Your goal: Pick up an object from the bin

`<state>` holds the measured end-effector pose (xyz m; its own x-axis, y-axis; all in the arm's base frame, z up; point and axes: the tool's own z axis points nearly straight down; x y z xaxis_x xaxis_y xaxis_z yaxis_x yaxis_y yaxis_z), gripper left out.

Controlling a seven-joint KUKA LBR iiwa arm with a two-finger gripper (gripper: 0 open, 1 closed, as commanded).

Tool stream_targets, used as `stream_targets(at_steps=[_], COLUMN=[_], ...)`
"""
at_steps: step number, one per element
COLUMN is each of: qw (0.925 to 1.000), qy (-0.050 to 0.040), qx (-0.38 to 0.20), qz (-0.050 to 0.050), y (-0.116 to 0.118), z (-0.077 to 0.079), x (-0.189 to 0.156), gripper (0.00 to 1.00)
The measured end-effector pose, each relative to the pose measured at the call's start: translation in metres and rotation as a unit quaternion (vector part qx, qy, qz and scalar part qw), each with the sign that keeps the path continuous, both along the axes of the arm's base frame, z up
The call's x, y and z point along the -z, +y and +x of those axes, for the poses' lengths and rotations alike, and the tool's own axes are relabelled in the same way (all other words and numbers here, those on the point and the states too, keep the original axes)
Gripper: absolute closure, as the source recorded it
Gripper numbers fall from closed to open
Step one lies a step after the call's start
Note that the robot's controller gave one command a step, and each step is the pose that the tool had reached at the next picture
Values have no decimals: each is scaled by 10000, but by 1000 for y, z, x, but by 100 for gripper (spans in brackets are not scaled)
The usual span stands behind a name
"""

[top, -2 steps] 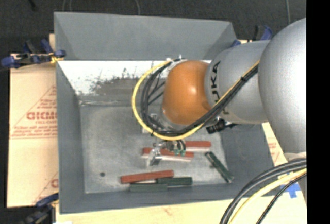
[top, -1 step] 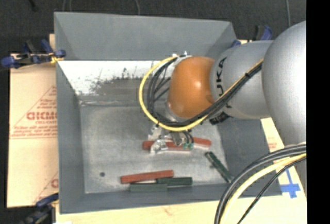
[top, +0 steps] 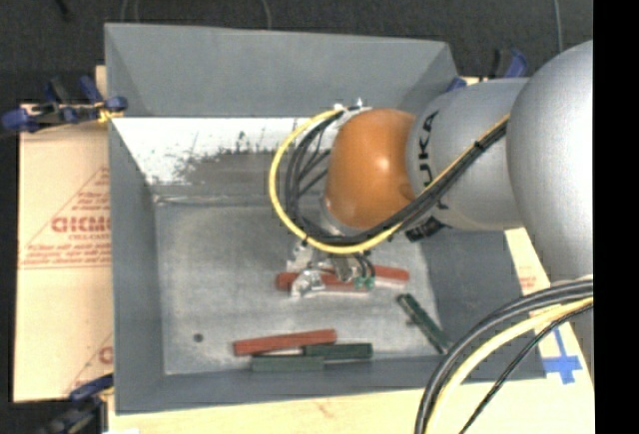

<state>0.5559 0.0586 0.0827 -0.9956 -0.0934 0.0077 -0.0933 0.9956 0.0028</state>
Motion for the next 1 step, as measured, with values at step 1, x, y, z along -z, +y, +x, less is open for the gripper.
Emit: stream_targets(at_steps=[1], qw=[10000], qy=[-23], qx=[-82], qz=[-14], y=[1], z=[5], x=[-49], gripper=[100])
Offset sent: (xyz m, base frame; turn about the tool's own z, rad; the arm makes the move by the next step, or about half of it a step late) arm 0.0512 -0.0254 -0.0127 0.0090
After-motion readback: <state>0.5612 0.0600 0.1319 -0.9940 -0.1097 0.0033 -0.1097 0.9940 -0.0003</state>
